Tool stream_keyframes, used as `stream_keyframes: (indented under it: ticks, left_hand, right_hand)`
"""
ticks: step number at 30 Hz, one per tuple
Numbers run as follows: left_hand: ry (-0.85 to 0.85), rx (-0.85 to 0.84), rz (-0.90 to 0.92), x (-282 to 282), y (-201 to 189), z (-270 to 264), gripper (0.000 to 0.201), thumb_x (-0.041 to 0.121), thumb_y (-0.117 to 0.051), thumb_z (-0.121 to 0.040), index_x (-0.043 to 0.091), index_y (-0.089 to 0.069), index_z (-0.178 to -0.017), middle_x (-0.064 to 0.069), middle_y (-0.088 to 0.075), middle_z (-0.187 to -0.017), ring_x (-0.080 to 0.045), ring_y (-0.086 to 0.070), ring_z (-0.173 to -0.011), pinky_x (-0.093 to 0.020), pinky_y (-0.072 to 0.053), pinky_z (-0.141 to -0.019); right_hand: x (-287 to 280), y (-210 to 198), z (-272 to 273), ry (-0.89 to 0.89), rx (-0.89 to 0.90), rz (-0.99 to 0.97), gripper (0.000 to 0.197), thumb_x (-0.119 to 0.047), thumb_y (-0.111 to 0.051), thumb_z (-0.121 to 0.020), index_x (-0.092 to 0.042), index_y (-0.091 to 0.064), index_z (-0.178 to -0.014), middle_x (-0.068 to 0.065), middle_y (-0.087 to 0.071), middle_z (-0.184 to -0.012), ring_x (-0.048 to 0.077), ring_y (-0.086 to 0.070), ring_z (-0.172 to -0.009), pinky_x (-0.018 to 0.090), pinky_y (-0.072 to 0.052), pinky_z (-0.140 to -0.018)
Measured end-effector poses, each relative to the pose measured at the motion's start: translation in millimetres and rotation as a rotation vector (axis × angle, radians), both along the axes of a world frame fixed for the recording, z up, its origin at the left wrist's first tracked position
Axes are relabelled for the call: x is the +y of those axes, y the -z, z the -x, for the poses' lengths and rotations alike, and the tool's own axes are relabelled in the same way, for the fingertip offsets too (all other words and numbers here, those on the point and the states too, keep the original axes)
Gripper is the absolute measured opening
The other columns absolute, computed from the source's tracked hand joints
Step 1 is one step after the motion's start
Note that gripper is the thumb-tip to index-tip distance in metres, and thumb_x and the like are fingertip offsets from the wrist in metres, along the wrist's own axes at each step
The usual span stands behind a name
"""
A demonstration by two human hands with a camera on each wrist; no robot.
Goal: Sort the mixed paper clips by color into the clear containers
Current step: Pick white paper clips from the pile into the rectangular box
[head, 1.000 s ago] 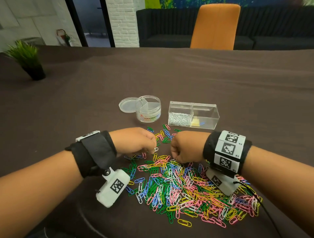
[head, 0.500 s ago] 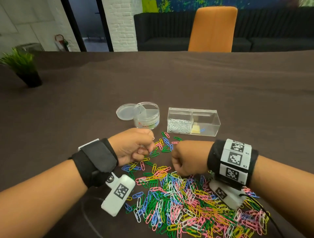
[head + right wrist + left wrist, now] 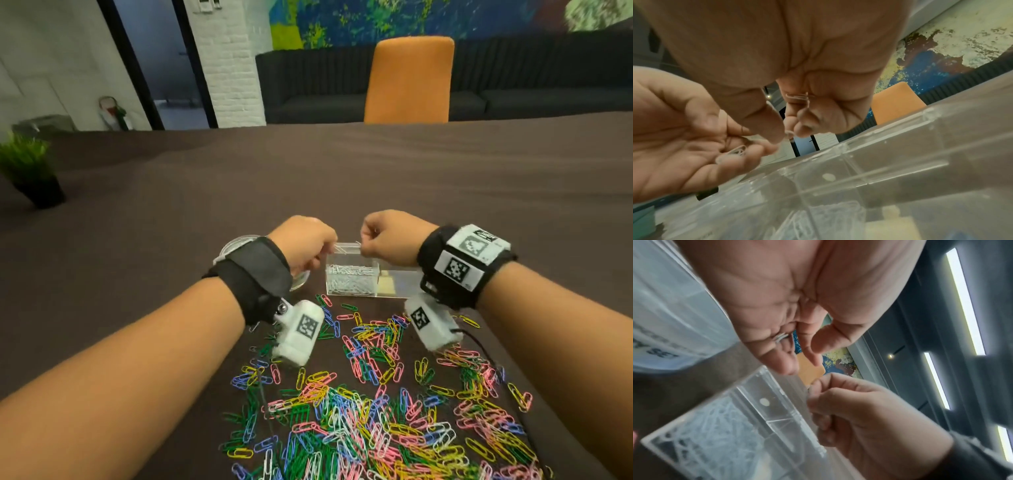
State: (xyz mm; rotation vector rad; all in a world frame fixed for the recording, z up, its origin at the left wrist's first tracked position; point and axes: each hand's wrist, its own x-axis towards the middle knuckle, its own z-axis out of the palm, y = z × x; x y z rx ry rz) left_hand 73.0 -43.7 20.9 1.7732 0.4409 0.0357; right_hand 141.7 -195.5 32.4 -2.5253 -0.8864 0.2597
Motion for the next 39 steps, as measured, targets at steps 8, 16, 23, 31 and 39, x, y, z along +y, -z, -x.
stream_keyframes:
  ticks: [8,16,23,31,39]
  left_hand:
    - [0.131,0.021,0.274,3.8,-3.8,-14.3,0.037,-0.002,-0.042,-0.074,0.003,-0.069,-0.099,-0.017,-0.059,-0.105,-0.027,-0.055,-0.097,-0.036,-0.045,-0.099]
    - [0.122,-0.099,-0.024,12.1,-5.2,4.2,0.035,-0.003,-0.048,-0.075,0.010,-0.069,-0.099,-0.013,-0.070,-0.106,-0.020,-0.065,-0.104,-0.033,-0.049,-0.088]
    - [0.681,0.150,-0.882,29.1,-1.9,87.6,0.011,0.023,-0.074,-0.083,0.025,-0.074,-0.094,0.009,-0.072,-0.081,-0.005,-0.065,-0.073,-0.025,-0.054,-0.075]
    - [0.693,0.294,-1.051,16.0,32.7,143.3,0.024,0.045,-0.077,-0.076,0.024,-0.068,-0.084,0.010,-0.069,-0.069,-0.004,-0.061,-0.063,-0.027,-0.053,-0.066]
    - [0.480,0.240,-1.104,34.2,30.3,157.5,0.016,0.015,-0.062,-0.084,0.026,-0.072,-0.089,0.022,-0.059,-0.068,0.003,-0.053,-0.067,-0.021,-0.042,-0.070]
  right_hand:
    - [18.4,6.5,-13.3,0.026,0.142,-0.086,0.010,-0.013,-0.064,-0.082,-0.012,-0.064,-0.092,0.008,-0.072,-0.093,0.026,-0.071,-0.084,0.045,-0.059,-0.083]
    - [13.2,-1.7,-2.8,-0.027,0.050,-0.044,0.018,-0.014,-0.061,-0.084,-0.019,-0.066,-0.101,0.001,-0.068,-0.096,0.022,-0.063,-0.089,0.036,-0.054,-0.082]
    - [2.9,7.2,67.9,-0.351,-0.074,0.140,0.013,-0.016,-0.062,-0.084,-0.029,-0.062,-0.088,-0.011,-0.060,-0.075,0.007,-0.055,-0.070,0.024,-0.041,-0.067]
    - [5.9,45.8,126.5,-0.558,-0.001,0.343,0.008,-0.033,-0.067,-0.085,-0.025,-0.067,-0.089,-0.008,-0.063,-0.074,0.007,-0.055,-0.066,0.027,-0.050,-0.070]
    - [-0.9,52.2,118.7,-0.444,-0.154,0.382,0.007,-0.033,-0.063,-0.089,-0.031,-0.066,-0.095,-0.011,-0.063,-0.088,0.014,-0.058,-0.084,0.029,-0.049,-0.077]
